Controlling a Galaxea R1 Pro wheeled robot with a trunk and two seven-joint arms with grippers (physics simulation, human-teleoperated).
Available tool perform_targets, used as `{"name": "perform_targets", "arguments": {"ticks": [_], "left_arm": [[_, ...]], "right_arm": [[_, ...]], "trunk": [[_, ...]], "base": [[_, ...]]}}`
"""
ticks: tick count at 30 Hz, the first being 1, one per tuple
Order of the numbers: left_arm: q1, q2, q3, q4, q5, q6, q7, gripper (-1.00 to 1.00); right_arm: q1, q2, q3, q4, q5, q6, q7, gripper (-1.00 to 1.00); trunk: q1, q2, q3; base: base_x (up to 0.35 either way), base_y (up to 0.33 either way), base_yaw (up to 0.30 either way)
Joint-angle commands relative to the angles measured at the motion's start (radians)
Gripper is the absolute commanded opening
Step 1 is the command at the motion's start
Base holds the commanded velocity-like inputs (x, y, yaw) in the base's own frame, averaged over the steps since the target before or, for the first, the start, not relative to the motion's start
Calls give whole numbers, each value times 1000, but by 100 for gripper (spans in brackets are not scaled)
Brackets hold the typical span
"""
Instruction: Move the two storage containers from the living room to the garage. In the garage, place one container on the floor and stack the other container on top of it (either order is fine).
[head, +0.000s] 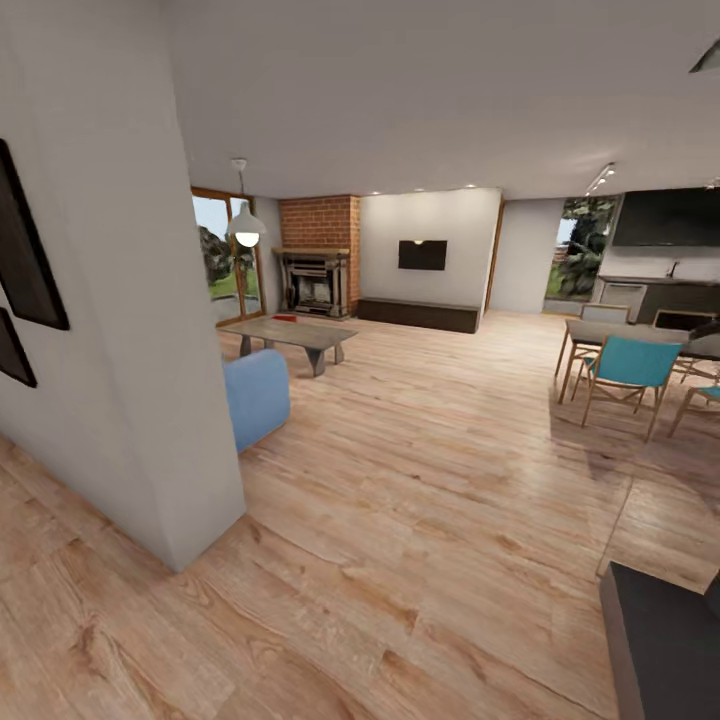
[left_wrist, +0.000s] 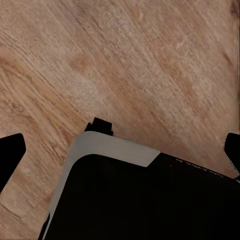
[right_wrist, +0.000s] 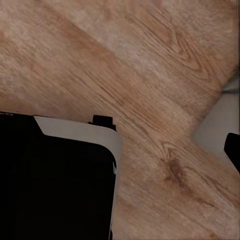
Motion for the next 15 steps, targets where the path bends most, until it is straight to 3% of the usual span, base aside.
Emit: {"name": "perform_targets", "arguments": {"ticks": [1, 15], "left_arm": [[0, 0, -3, 0, 6, -1, 0, 100], [0, 0, -2, 1, 6, 0, 0, 100]], "right_arm": [[-1, 0, 9, 3, -10, -6, 0, 100], [-1, -4, 8, 3, -16, -6, 0, 100]], "trunk": [[1, -1, -2], [1, -1, -7]], "base": [[322, 0, -263], [322, 0, -263]]}}
